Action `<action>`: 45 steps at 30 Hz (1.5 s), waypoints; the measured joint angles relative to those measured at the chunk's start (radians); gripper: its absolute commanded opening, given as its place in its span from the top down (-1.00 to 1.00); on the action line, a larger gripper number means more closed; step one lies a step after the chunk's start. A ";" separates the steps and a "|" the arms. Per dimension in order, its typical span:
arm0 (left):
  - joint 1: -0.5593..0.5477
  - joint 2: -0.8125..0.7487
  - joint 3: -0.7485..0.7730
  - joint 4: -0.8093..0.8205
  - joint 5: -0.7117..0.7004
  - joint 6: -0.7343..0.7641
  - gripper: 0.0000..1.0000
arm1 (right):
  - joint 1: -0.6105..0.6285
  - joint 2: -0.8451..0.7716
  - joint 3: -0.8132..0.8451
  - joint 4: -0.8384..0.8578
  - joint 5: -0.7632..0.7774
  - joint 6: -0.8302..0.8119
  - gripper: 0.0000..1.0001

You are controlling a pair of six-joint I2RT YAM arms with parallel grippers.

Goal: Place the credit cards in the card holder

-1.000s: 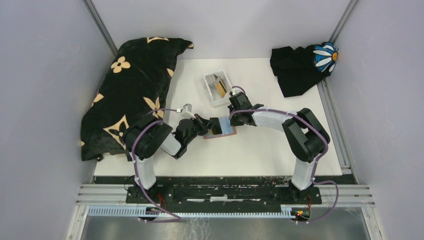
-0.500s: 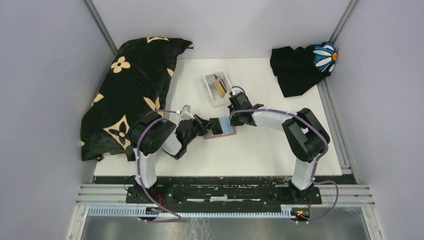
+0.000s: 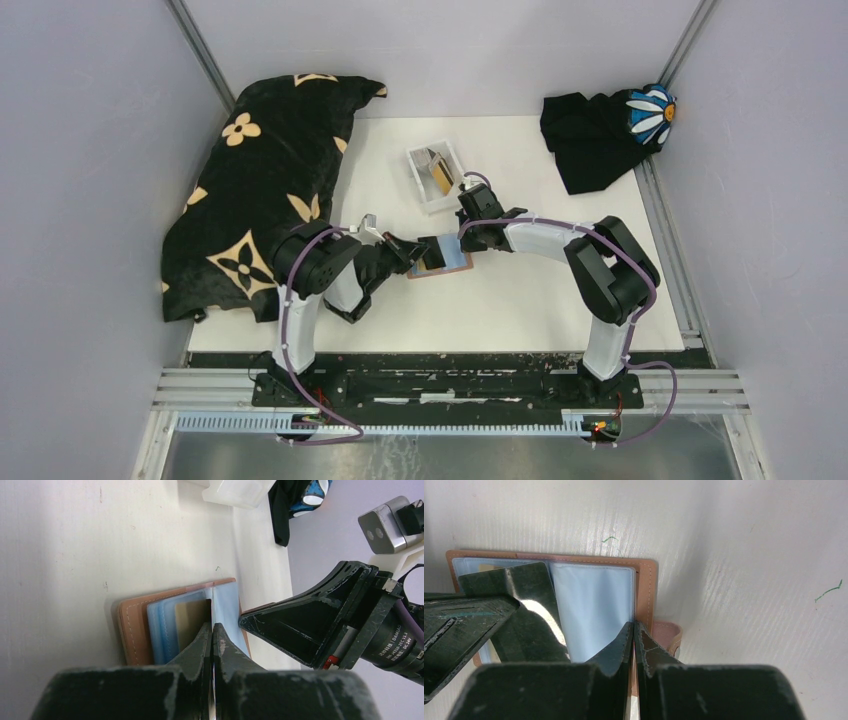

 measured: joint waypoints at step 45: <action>0.038 0.013 0.045 -0.025 0.163 0.115 0.94 | 0.000 0.010 0.011 -0.013 0.000 0.000 0.83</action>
